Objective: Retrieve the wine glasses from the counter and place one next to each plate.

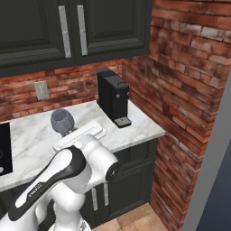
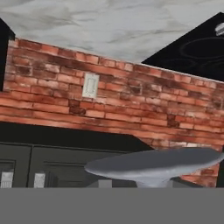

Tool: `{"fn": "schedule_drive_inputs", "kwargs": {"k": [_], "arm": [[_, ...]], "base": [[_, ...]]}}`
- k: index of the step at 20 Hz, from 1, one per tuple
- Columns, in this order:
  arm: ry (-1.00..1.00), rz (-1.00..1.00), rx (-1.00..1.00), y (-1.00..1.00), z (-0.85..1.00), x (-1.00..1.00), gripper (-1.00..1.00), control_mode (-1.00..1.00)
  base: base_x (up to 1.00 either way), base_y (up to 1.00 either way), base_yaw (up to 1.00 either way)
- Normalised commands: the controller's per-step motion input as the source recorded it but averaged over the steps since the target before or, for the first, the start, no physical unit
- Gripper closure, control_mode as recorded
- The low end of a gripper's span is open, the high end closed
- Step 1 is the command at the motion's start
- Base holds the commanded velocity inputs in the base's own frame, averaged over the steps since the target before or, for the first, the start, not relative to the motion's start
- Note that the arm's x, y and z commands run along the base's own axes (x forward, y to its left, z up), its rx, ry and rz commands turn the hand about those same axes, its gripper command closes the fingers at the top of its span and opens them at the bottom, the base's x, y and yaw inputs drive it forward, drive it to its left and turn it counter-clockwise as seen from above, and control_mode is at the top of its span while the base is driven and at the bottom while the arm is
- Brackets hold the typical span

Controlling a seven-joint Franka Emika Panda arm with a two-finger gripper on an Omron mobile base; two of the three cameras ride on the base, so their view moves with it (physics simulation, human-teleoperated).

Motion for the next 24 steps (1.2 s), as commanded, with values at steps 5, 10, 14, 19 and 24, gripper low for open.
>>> {"fn": "schedule_drive_inputs", "kwargs": {"k": [5, 10, 14, 19, 24], "arm": [[-0.04, 0.00, 0.00, 0.03, 0.30, -0.51, 1.00, -1.00], [-0.15, 0.00, 0.00, 0.11, 0.21, -0.39, 1.00, -1.00], [-0.06, 0.00, 0.00, 0.05, 0.05, -0.32, 1.00, 1.00], [0.00, 0.00, 0.00, 0.00, 0.00, 0.00, 1.00, 1.00], [0.00, 0.00, 0.00, 0.00, 0.00, 0.00, 1.00, 1.00]], "base": [[0.00, 0.00, 0.00], [0.00, 0.00, 0.00], [-0.27, 0.14, 0.00], [-0.40, 0.82, 0.00], [-0.18, 0.93, 0.30]]}}
